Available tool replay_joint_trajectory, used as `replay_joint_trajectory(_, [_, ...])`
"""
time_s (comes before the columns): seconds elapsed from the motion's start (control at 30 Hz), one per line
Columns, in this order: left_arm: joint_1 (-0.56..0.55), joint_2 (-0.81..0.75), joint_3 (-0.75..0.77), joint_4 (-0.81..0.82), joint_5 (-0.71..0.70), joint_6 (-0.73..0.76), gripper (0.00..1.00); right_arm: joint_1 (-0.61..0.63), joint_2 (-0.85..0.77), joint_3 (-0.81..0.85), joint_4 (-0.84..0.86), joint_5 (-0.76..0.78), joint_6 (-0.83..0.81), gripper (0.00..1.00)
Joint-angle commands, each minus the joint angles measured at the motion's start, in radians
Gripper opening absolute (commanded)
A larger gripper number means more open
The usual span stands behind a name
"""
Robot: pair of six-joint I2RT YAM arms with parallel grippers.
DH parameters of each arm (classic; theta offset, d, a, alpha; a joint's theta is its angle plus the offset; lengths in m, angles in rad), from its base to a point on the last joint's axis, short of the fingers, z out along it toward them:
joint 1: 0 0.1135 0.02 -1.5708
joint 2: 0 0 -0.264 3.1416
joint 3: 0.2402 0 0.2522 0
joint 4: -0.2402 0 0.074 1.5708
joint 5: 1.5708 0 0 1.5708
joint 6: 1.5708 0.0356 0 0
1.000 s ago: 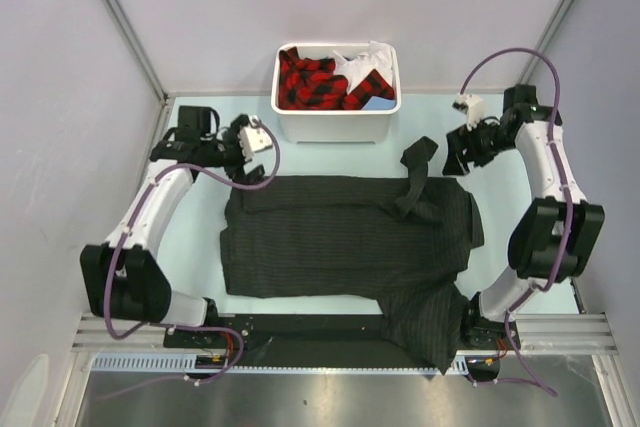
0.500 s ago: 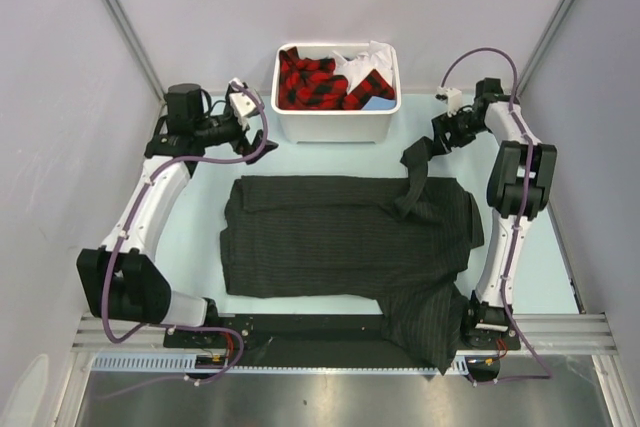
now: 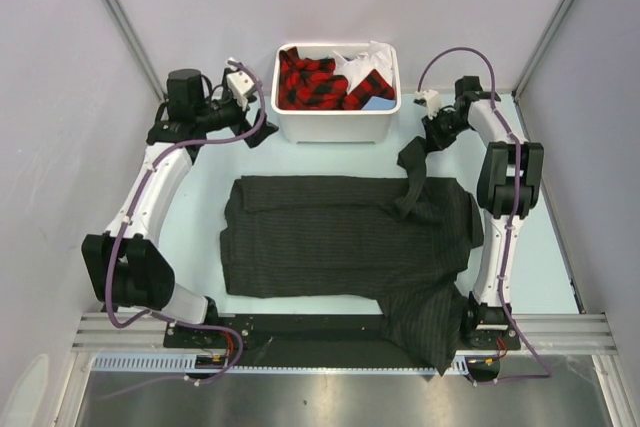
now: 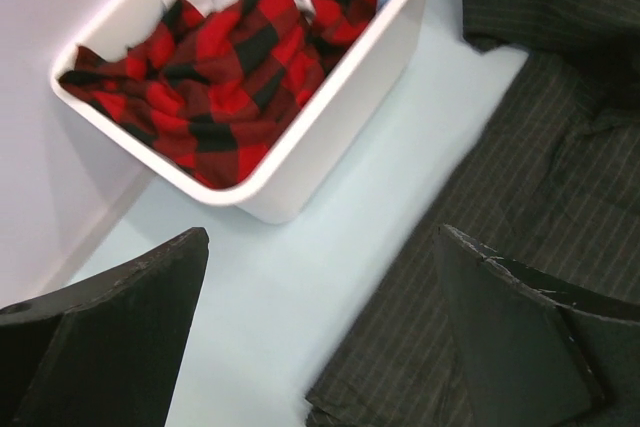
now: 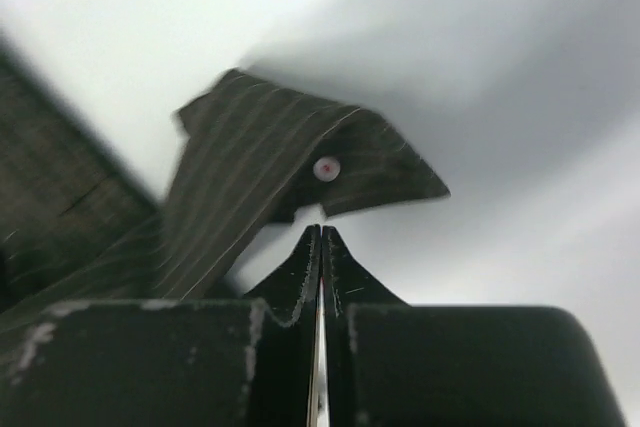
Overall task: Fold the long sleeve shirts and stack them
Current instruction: Fold the shirt
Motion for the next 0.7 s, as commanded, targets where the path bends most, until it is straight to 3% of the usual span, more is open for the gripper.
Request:
replay_joint_trajectory(0.0, [-0.008, 0.023, 0.114, 0.03, 0.066, -0.044, 0.99, 0.005, -0.251, -0.031, -0.032, -0.008, -0.088, 0.0])
replay_joint_trajectory(0.13, [-0.035, 0.037, 0.137, 0.028, 0.077, -0.03, 0.99, 0.022, -0.389, -0.155, 0.043, 0.055, -0.113, 0.04])
replay_joint_trajectory(0.17, [-0.038, 0.035, 0.137, 0.03, 0.079, -0.032, 0.99, 0.022, -0.386, -0.173, 0.056, 0.089, -0.123, 0.14])
replay_joint_trajectory(0.2, [-0.046, 0.032, 0.136, 0.03, 0.086, -0.042, 0.99, 0.022, -0.378, -0.189, 0.066, 0.097, -0.128, 0.46])
replay_joint_trajectory(0.3, [-0.049, 0.025, 0.137, 0.031, 0.112, -0.065, 0.99, 0.015, -0.274, -0.123, 0.009, 0.101, -0.131, 0.71])
replay_joint_trajectory(0.4, [-0.064, 0.015, 0.146, 0.031, 0.108, -0.056, 0.99, -0.007, -0.145, 0.024, -0.032, 0.088, -0.143, 0.75])
replay_joint_trajectory(0.53, [-0.063, 0.011, 0.16, -0.015, 0.073, 0.005, 0.99, -0.018, -0.032, 0.156, -0.059, 0.083, -0.203, 0.71])
replay_joint_trajectory(0.67, [-0.063, -0.002, 0.134, -0.035, 0.054, 0.054, 0.99, -0.004, 0.04, 0.19, -0.082, 0.091, -0.246, 0.71])
